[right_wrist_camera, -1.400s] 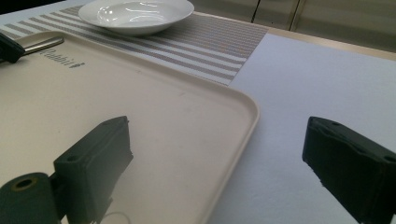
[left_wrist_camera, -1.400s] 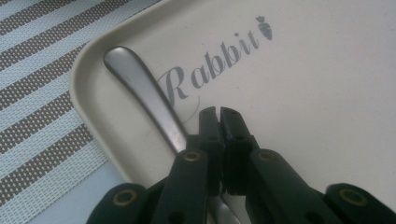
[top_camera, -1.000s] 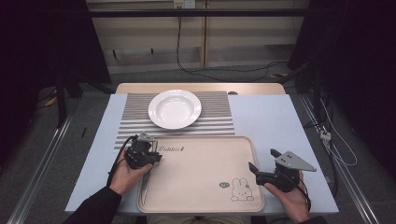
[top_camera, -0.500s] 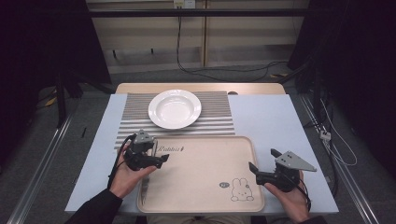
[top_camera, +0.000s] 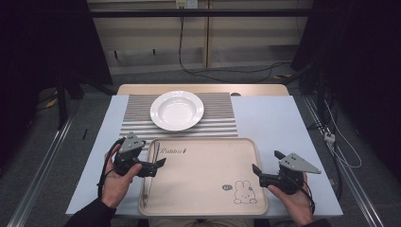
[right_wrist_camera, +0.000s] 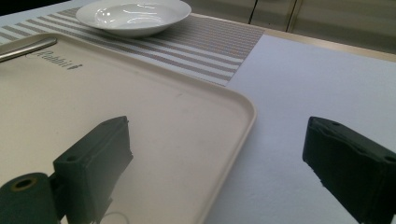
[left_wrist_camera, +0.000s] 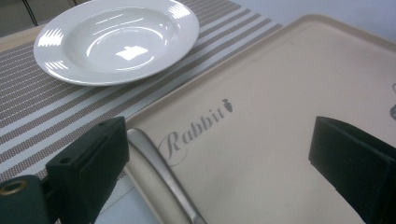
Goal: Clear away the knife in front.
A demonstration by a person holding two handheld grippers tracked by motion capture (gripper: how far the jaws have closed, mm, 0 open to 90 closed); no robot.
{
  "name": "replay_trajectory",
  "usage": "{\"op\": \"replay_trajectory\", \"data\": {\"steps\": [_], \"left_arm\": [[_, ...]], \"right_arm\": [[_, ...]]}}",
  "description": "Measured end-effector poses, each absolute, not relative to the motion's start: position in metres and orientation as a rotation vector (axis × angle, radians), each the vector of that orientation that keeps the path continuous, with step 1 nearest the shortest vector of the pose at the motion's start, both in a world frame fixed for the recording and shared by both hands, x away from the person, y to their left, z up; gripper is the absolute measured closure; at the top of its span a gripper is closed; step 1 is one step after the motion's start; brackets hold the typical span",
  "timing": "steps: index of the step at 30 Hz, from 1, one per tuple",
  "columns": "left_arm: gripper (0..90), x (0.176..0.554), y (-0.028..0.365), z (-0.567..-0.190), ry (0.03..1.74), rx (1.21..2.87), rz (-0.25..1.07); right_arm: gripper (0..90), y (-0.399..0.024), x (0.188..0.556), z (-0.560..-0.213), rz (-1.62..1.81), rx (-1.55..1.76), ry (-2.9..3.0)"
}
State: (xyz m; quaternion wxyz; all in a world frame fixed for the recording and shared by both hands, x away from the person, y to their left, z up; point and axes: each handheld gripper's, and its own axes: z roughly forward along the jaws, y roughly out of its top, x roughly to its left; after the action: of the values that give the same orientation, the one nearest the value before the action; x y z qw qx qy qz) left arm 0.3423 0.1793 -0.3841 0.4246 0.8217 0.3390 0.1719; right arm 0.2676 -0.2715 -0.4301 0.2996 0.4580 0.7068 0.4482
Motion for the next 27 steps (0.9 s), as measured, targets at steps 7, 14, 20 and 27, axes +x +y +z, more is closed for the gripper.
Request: {"op": "replay_trajectory", "data": {"steps": [7, 14, 20, 27], "left_arm": [[5.7, 0.335, 0.195, -0.389, 0.897, 2.002, 0.483], [5.3, 0.331, 0.211, -0.397, 0.945, 1.972, 0.499], [5.6, 0.328, 0.221, -0.411, 0.97, 1.998, 0.545], [5.7, 0.328, 0.232, -0.423, 1.014, 1.918, 0.517]], "right_arm": [[7.5, -0.271, 0.267, -0.43, 1.189, 1.212, 1.875], [7.5, -0.272, 0.268, -0.43, 1.187, 1.212, 1.875], [7.5, -0.272, 0.268, -0.43, 1.186, 1.214, 1.874], [7.5, -0.272, 0.268, -0.43, 1.188, 1.214, 1.87]]}}
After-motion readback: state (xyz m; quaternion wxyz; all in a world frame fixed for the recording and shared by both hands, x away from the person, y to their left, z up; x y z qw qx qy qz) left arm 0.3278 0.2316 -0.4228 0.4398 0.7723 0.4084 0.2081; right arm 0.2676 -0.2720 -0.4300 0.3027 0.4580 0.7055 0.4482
